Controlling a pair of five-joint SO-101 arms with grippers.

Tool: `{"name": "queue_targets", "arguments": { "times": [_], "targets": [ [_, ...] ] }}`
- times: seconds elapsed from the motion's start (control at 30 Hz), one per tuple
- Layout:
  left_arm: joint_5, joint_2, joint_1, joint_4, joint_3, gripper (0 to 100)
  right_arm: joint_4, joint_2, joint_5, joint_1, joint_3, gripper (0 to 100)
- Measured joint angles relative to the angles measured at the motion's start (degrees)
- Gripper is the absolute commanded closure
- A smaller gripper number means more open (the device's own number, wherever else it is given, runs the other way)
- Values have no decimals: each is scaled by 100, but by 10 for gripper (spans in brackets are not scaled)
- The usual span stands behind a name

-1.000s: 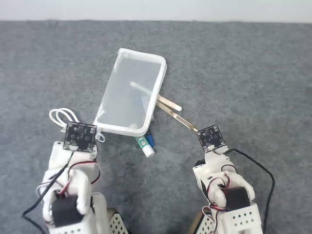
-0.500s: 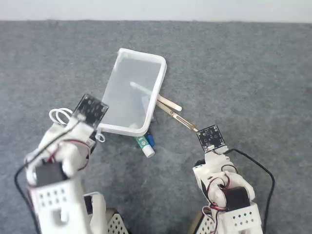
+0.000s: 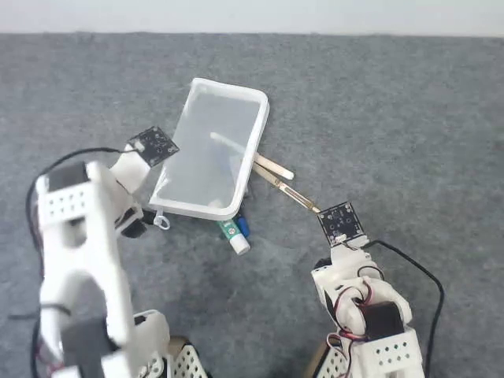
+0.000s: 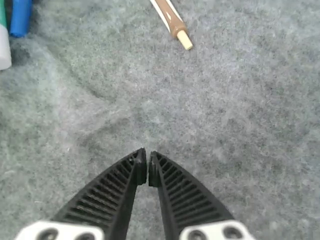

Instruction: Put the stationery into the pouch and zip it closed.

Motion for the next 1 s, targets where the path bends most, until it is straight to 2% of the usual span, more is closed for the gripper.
{"name": "queue_targets", "arguments": {
  "times": [0.13, 0.53, 0.63, 0.77, 0.93, 1.0],
  "targets": [
    [-360, 941, -9, 0, -536, 768, 0, 0, 0, 0, 0, 989],
    [-440, 2963, 97, -18, -1890, 769, 0, 0, 0, 0, 0, 989],
    [-440, 3253, 237, -53, -1934, 829, 18, 0, 0, 0, 0, 989],
    [-440, 3464, 360, -9, -1934, 996, 35, 0, 0, 0, 0, 989],
    [-440, 3481, 360, 53, -1934, 990, 35, 0, 0, 0, 0, 989],
    [-440, 3481, 369, 316, -2022, 990, 35, 0, 0, 0, 0, 989]
  ]
}}
